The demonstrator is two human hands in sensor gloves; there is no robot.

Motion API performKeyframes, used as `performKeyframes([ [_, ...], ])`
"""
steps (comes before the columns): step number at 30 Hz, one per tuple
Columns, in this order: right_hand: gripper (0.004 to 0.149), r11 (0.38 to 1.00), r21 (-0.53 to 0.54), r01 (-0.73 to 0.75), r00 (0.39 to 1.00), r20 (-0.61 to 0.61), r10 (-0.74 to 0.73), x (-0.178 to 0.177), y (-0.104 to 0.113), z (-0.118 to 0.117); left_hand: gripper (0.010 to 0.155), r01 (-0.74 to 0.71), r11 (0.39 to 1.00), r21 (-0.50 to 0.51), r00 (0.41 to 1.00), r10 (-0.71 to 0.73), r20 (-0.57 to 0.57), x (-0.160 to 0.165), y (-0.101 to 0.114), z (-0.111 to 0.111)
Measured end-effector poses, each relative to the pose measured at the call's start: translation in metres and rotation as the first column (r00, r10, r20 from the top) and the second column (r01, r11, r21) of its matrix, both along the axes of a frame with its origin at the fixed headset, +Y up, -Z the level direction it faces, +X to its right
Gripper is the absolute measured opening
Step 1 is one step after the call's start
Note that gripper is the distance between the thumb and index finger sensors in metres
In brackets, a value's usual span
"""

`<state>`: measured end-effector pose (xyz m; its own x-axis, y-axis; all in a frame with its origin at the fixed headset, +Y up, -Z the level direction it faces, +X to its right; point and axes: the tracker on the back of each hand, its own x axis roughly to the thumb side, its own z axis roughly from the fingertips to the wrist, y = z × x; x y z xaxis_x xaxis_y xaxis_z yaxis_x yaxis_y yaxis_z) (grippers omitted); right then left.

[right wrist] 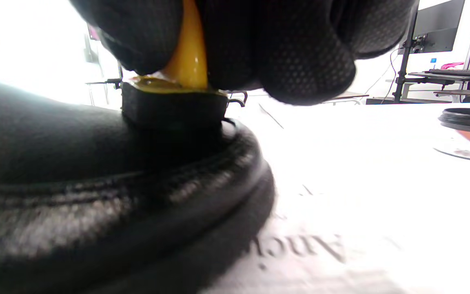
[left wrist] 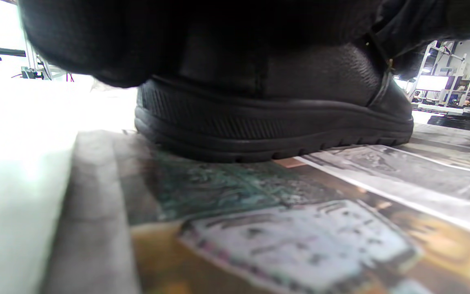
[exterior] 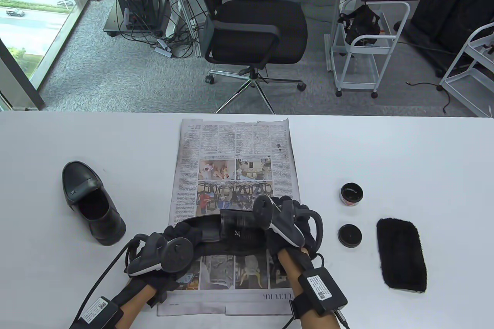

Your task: Dip and apply built-in sponge shoe polish on shoes

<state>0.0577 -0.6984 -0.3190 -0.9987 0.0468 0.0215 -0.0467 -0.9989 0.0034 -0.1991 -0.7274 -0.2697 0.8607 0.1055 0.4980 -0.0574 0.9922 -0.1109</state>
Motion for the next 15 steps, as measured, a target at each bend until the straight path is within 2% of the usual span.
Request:
performKeyframes([
  [6,0.045,0.999,-0.035,0.032,0.998,-0.046,-0.033,0.002,-0.002,0.021,0.051,0.001,1.000,0.002,1.000,-0.001,-0.001,0.000,0.000,0.000],
  [11,0.045,0.992,-0.060,0.109,0.989,-0.093,-0.114,-0.013,-0.005,0.033,0.051,0.001,1.000,0.002,1.000,-0.001,-0.001,0.000,0.000,0.000],
  [15,0.045,0.995,-0.021,0.095,0.984,-0.149,-0.097,-0.029,-0.004,0.039,0.051,0.001,1.000,0.002,1.000,-0.001,-0.001,0.000,0.000,0.000],
])
